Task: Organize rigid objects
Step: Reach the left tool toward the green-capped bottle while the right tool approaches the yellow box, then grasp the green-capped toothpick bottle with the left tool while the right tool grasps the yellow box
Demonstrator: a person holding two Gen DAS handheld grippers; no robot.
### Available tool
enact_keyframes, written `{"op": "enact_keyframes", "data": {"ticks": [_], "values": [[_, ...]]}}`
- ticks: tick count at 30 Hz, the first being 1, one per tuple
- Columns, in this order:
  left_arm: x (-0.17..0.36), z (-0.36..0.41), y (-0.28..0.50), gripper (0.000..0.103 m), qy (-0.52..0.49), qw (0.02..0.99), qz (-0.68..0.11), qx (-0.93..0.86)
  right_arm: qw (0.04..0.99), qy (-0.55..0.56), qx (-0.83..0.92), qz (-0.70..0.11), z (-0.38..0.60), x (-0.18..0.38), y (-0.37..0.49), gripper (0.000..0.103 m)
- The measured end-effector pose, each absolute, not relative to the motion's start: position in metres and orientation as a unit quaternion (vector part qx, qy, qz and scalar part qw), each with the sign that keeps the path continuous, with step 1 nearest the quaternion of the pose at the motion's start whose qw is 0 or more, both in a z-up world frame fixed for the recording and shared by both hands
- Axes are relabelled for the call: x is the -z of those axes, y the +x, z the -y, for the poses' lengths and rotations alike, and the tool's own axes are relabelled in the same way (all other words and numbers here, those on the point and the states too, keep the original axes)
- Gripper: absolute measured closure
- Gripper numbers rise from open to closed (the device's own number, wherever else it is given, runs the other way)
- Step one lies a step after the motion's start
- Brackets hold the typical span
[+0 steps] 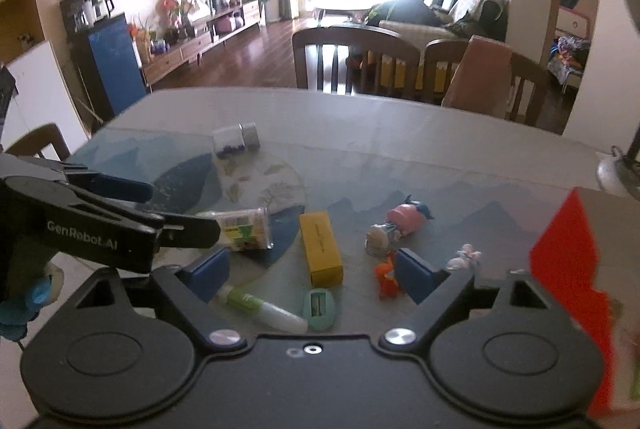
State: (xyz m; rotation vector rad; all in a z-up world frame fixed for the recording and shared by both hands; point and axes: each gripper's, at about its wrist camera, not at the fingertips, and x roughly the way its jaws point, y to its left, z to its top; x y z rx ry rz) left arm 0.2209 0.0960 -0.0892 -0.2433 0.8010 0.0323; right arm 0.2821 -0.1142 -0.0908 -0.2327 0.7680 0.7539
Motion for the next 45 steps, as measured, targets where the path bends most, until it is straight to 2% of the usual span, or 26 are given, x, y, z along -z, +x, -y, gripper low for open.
{"op": "enact_keyframes", "data": {"ticks": [3,10,16,22,25,28,35,45], "values": [[0.109,-0.108,0.236,0.0,-0.124,0.909,-0.398,-0.021,0.843,-0.118,-0.358,-0.384,0.102,0.111,0.296,0.022],[0.144,-0.122,0.264,0.0,-0.127,0.897,-0.422,-0.026,0.835,-0.136,-0.354,-0.398,0.087,0.143,0.318,0.026],[0.16,-0.123,0.277,0.001,-0.117,0.898,-0.424,-0.015,0.829,-0.149,-0.36,-0.401,0.079,0.159,0.332,0.036],[0.17,-0.128,0.286,0.01,-0.124,0.895,-0.427,-0.016,0.821,-0.157,-0.371,-0.405,0.071,0.17,0.34,0.048],[0.174,-0.129,0.287,0.01,-0.125,0.895,-0.428,-0.015,0.819,-0.159,-0.373,-0.406,0.068,0.175,0.342,0.051],[0.177,-0.129,0.287,0.017,-0.129,0.895,-0.427,-0.007,0.821,-0.163,-0.376,-0.398,0.067,0.176,0.34,0.052],[0.177,-0.128,0.285,0.018,-0.126,0.899,-0.419,-0.013,0.82,-0.157,-0.379,-0.398,0.066,0.174,0.339,0.072],[0.174,-0.129,0.28,0.018,-0.136,0.898,-0.417,-0.02,0.83,-0.138,-0.364,-0.399,0.073,0.168,0.336,0.074]]}}
